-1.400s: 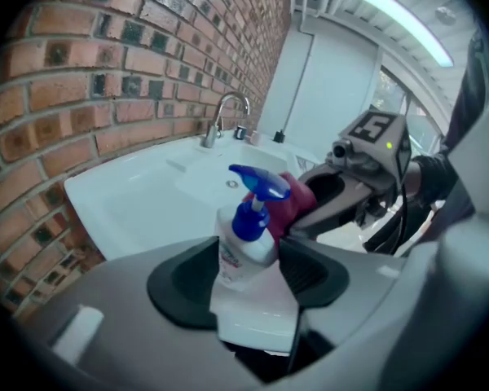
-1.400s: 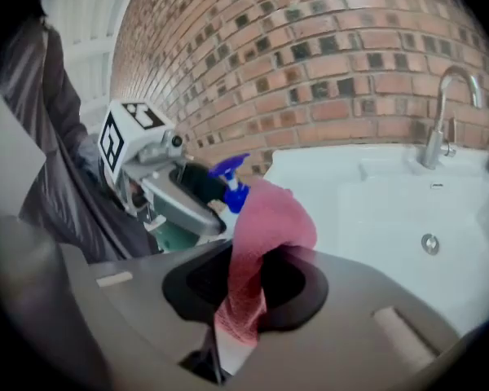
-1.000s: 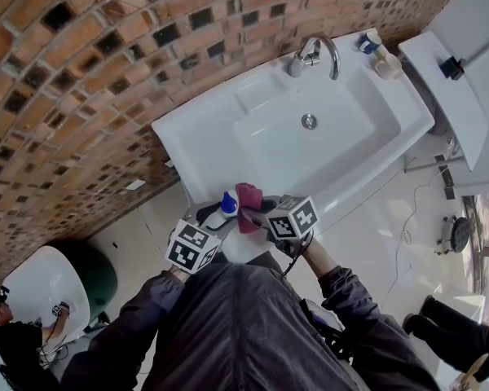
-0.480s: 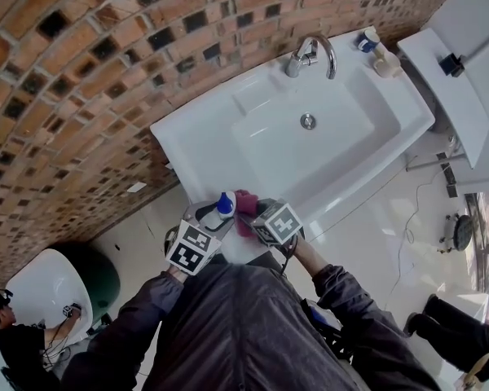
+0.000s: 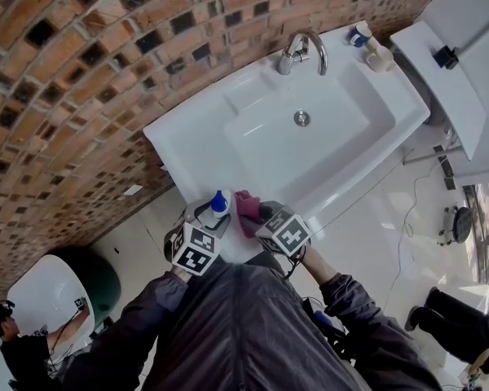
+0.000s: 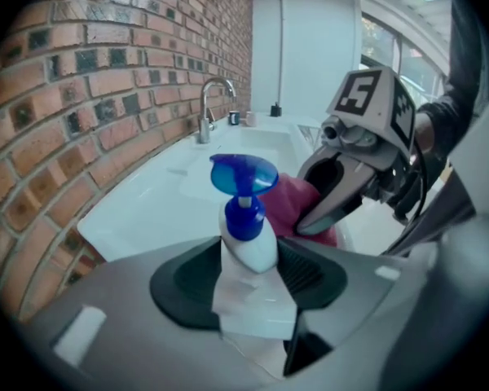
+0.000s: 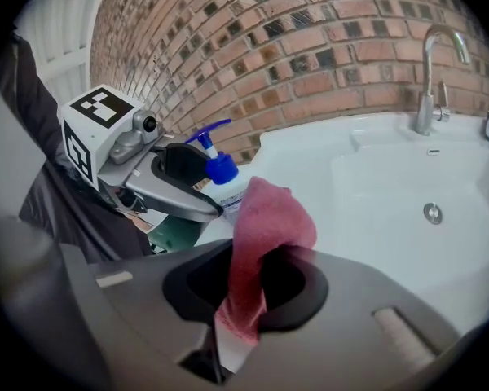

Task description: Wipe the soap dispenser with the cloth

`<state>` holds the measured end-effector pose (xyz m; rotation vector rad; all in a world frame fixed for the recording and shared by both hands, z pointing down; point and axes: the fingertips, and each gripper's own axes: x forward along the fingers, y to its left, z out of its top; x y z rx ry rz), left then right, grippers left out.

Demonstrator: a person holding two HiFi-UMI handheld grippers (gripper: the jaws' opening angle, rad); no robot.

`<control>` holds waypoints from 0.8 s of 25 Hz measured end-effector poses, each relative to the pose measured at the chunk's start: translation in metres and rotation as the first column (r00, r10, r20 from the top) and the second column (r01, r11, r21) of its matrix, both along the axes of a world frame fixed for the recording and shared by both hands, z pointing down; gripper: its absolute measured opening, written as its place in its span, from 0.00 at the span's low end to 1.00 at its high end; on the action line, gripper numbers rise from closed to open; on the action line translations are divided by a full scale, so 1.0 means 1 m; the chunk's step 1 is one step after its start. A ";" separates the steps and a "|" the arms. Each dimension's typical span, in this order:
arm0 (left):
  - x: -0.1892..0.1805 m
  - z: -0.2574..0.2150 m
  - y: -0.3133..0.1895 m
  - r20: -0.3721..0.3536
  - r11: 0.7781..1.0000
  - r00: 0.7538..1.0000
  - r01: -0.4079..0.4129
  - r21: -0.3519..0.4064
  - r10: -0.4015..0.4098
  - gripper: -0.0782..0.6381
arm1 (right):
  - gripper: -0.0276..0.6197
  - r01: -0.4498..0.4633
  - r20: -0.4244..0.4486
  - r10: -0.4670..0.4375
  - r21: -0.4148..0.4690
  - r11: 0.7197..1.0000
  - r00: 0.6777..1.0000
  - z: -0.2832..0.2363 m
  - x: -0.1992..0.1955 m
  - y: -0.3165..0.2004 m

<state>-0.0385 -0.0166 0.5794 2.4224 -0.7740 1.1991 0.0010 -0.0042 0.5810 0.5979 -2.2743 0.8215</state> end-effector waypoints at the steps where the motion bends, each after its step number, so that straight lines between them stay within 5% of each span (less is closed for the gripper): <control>1: 0.000 0.000 0.000 -0.003 0.999 0.999 -0.046 0.007 0.046 0.41 | 0.15 -0.006 0.000 0.006 0.002 1.000 1.000 -0.002 0.004 -0.001; 4: -0.001 0.001 0.001 -0.002 0.971 0.972 -0.236 0.033 0.236 0.40 | 0.15 -0.007 0.010 0.007 0.022 1.000 1.000 -0.013 0.014 -0.009; 7: -0.003 0.002 0.001 0.041 0.905 0.908 -0.420 0.071 0.418 0.38 | 0.15 0.046 -0.006 -0.046 0.086 0.995 0.999 -0.025 0.018 -0.023; 12: -0.003 0.002 0.000 0.056 0.824 0.827 -0.562 0.078 0.559 0.38 | 0.15 0.197 -0.058 -0.190 0.159 0.968 0.980 -0.030 0.012 -0.038; 20: -0.002 0.002 0.000 0.040 0.814 0.817 -0.576 0.075 0.575 0.37 | 0.15 0.345 -0.176 -0.332 0.049 0.937 0.927 0.033 -0.001 -0.034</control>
